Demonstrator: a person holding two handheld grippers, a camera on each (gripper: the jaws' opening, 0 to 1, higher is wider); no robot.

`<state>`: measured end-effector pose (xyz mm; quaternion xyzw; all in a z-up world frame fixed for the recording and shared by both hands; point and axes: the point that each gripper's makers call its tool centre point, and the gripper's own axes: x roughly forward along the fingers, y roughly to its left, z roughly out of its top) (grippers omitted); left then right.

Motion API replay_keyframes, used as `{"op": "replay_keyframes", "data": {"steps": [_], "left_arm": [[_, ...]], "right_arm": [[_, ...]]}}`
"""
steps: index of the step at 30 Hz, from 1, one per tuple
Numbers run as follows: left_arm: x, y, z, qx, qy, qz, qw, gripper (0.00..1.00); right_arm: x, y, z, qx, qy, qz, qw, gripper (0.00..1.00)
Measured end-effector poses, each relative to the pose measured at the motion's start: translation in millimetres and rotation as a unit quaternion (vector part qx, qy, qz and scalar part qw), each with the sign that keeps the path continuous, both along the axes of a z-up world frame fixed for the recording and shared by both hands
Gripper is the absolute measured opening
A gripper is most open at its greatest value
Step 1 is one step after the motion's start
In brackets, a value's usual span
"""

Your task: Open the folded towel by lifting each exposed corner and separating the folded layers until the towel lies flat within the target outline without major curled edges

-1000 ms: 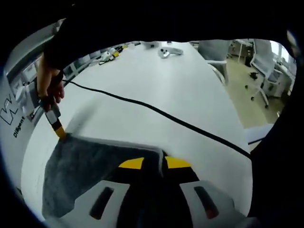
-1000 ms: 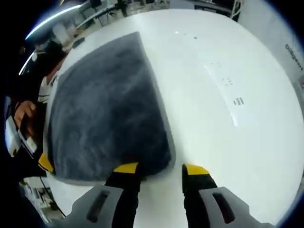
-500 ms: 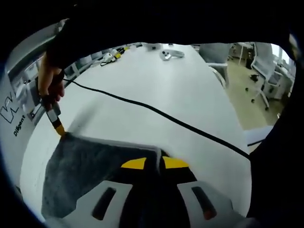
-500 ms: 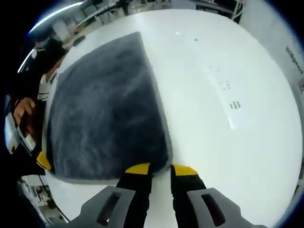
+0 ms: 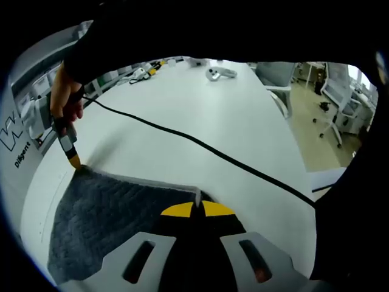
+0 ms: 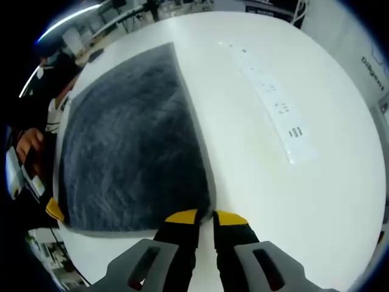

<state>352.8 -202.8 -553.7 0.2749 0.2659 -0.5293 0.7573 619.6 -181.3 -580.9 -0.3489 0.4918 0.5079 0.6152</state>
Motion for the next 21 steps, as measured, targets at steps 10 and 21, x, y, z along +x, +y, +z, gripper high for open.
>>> {"op": "replay_keyframes", "data": {"steps": [10,21], "left_arm": [[3.1,-1,1.7,-0.012,0.011,0.011,0.9998,0.02],[14.1,-4,14.9,-0.047,-0.005,0.025,0.9986,0.01]], "right_arm": [[7,0,4.5,-0.003,-0.009,-0.007,0.9999,0.05],[16,4,11.3,0.0,-0.017,-0.025,0.9996,0.02]]}}
